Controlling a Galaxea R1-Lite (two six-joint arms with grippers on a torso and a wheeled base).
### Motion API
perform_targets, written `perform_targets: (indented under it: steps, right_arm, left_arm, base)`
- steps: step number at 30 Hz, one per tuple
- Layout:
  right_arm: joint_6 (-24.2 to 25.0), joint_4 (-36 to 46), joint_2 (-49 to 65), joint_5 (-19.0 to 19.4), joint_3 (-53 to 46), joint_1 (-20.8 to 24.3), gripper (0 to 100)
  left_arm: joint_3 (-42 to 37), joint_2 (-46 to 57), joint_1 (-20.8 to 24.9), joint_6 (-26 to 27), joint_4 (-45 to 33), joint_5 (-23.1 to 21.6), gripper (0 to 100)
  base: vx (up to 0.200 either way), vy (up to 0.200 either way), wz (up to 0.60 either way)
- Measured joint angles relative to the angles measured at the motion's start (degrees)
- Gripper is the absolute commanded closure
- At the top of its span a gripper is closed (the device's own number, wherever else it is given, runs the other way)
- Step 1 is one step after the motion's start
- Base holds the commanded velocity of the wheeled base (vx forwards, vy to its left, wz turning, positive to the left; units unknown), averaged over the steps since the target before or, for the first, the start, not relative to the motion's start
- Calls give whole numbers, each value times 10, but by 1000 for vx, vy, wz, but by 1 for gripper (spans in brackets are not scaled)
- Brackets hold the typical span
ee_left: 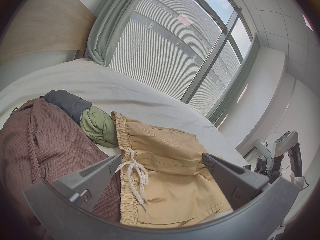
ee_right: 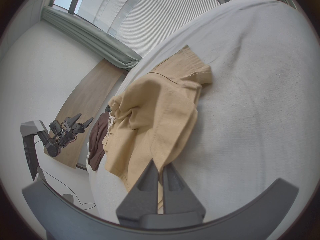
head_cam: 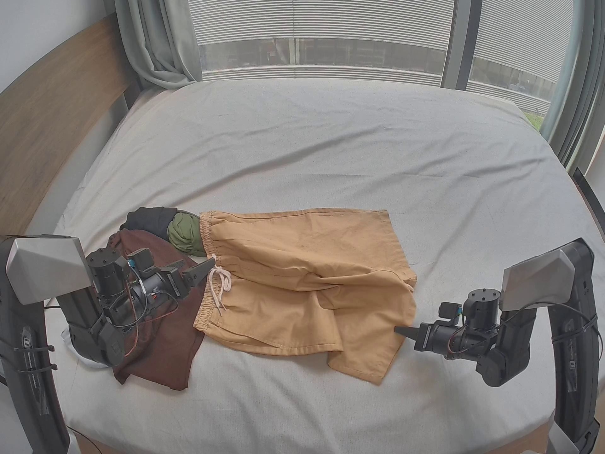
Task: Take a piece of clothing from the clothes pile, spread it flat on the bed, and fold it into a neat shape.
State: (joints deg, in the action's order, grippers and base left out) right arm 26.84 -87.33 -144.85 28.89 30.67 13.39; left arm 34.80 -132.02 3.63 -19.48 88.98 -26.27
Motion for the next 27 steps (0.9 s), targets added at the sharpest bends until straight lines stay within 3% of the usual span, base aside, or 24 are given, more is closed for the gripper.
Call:
perform_targets:
  steps: [5, 21, 22, 27]
  right_arm:
    - [-2, 49, 26, 1, -8, -24, 100]
    - [-3, 62, 36, 0, 14, -56, 100]
    - [-3, 62, 36, 0, 14, -56, 0]
    - [-3, 59, 36, 0, 15, -55, 0]
  left_arm:
    - [0, -2, 0, 0, 0, 0, 0]
    - [-1, -13, -3, 2, 0, -1, 0]
    - [-2, -15, -4, 3, 0, -1, 0]
    - [-12, -20, -5, 3, 0, -4, 0]
  base:
    - [0, 0, 0]
    - [0, 0, 0]
    - [0, 0, 0]
    - [0, 0, 0]
